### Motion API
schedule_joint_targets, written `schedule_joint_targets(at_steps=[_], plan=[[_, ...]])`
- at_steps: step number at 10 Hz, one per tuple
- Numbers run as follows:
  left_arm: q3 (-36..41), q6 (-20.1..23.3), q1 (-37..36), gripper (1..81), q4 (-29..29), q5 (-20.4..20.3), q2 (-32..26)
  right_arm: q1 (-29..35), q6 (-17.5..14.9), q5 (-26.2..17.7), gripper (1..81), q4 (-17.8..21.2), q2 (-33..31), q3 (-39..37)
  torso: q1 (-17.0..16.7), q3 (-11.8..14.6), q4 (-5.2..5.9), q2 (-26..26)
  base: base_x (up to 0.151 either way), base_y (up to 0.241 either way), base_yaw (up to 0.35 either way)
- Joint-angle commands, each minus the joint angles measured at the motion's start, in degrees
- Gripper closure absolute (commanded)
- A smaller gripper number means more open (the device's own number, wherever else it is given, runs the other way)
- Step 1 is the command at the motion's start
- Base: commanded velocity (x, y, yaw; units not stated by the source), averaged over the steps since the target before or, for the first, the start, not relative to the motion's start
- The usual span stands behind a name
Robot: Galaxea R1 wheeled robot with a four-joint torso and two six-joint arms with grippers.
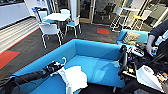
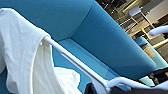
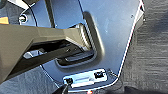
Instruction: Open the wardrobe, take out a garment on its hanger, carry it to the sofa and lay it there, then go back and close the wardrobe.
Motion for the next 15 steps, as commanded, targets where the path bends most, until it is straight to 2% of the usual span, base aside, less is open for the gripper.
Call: schedule_joint_targets(at_steps=[1, 6, 14, 15], plan=[[-1.79, 0.48, -5.84, 81.1, 1.01, -1.02, -1.1, 0.12, -0.16, -3.01, 1.0, -0.34, -0.14, 0.16, 0.0, 0.06, 0.0, -0.02, 0.0, 0.0, 0.0], [-10.49, 0.48, -1.88, 81.1, 1.01, -1.11, -0.22, 0.12, -0.16, -2.93, 1.0, -0.43, -0.14, 0.16, 0.02, -0.5, 0.0, 0.02, 0.0, 0.0, 0.0], [-16.12, 0.05, 3.66, 81.1, 2.06, -1.02, -1.01, 0.03, -0.25, -2.93, 1.0, -0.6, -0.14, 0.16, 0.02, -0.5, 0.0, 0.02, 0.0, 0.0, 0.0], [-16.12, -0.13, 4.01, 1.0, 1.97, -1.11, -1.01, 0.03, -0.25, -2.93, 1.0, -0.6, -0.14, 0.16, 0.02, -0.5, 0.0, 0.02, 0.0, 0.0, 0.0]])
